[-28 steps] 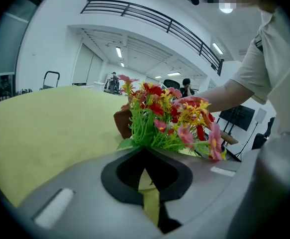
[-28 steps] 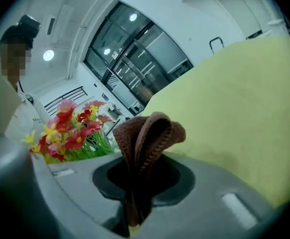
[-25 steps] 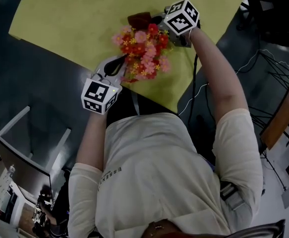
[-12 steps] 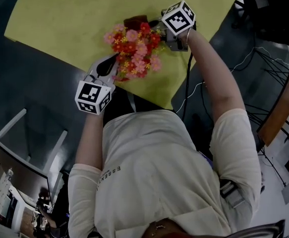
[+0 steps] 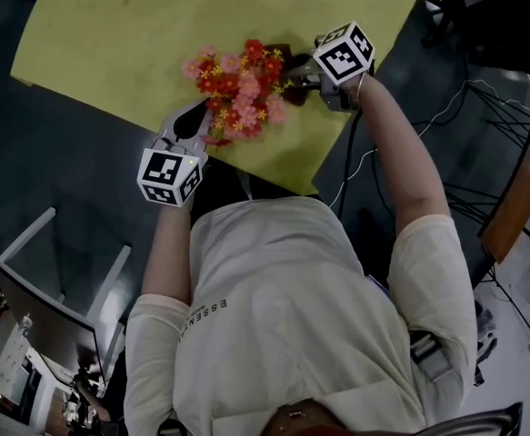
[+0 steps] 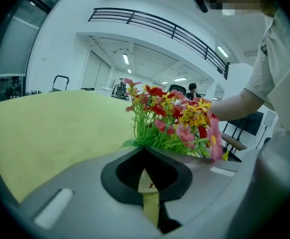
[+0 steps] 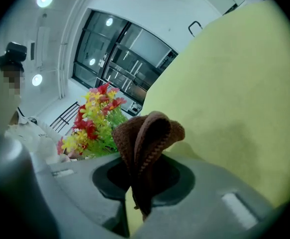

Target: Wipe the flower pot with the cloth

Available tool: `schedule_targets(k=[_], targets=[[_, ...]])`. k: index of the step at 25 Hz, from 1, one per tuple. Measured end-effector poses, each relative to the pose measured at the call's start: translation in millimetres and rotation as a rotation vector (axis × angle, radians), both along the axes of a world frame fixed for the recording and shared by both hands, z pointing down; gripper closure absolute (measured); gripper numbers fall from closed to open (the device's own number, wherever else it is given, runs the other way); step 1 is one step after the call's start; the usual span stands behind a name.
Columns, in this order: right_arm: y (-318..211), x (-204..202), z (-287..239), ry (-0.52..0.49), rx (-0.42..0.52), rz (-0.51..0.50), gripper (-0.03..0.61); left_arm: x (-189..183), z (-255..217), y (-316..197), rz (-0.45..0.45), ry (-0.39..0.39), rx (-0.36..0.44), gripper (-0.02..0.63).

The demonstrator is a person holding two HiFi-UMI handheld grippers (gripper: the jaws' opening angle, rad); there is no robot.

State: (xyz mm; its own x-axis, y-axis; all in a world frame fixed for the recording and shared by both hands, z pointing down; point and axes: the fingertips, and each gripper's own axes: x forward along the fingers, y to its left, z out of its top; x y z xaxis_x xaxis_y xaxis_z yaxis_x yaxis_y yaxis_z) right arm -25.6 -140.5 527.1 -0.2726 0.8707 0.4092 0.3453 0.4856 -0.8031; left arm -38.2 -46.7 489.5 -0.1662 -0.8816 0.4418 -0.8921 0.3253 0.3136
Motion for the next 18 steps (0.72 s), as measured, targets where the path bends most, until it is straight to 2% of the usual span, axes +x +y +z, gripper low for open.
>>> schedule_targets(k=[2,4,8,13,15,18], targets=[[-1,14,-1,0.016,0.000,0.026,0.518,2,1,1,-0.001,0.004,-0.008,0.601],[-9,23,-1,0.000,0.040,0.078,0.518,3,2,1,0.015,-0.010,-0.032,0.601],[-52,24,-16,-0.104,0.218,0.314,0.518,-5,-7,1,0.051,-0.106,-0.089,0.598],[-99,22,-69,-0.244,0.379,0.600,0.518,-31,-36,7,0.031,-0.160,-0.029,0.598],[-104,24,-96,-0.287,0.393,0.692,0.518,-44,-49,8,0.023,-0.170,0.004,0.598],[-93,21,-142,-0.369,0.366,0.799,0.518,-68,-77,8,0.039,-0.196,0.082,0.598]])
